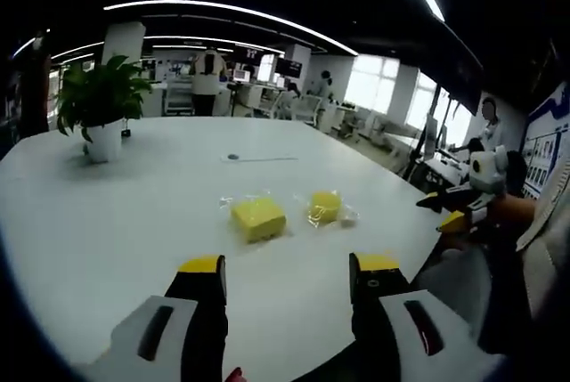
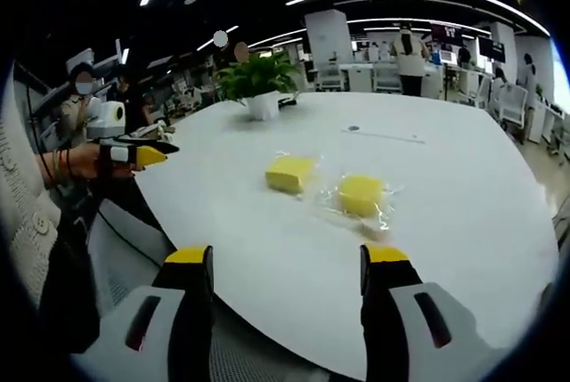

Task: Compare the silicone blocks by pressing each to a similar depth, holding the contact briefly, and releasing to observe deformation and rebound differences across the visible hardness samples.

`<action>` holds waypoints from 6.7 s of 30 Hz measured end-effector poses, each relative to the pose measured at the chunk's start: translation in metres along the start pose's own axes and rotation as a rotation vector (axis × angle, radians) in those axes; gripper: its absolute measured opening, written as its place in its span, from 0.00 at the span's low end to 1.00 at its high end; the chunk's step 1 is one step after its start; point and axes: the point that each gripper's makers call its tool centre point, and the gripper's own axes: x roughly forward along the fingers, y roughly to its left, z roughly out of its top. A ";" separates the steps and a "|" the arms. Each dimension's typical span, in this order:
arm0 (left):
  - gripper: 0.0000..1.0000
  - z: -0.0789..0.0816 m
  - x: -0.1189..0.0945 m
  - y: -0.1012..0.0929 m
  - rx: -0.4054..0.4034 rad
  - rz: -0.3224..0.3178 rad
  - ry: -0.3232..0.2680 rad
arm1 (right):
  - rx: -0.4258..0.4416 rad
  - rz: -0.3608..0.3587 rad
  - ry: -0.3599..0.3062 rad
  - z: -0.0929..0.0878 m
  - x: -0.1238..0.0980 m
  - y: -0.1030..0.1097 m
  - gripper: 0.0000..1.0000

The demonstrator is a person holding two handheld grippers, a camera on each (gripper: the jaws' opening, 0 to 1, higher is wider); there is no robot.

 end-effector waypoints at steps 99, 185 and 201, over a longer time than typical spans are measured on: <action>0.70 0.035 0.329 -0.036 -1.105 -0.090 0.210 | 0.218 -0.027 0.109 -0.047 0.017 -0.055 0.61; 0.00 0.106 0.171 -0.103 -0.250 -0.304 0.059 | -0.009 -0.006 0.031 -0.007 -0.027 -0.011 0.60; 0.00 0.135 0.103 -0.087 -0.161 -0.289 -0.014 | -0.097 0.016 0.038 0.013 -0.023 0.000 0.60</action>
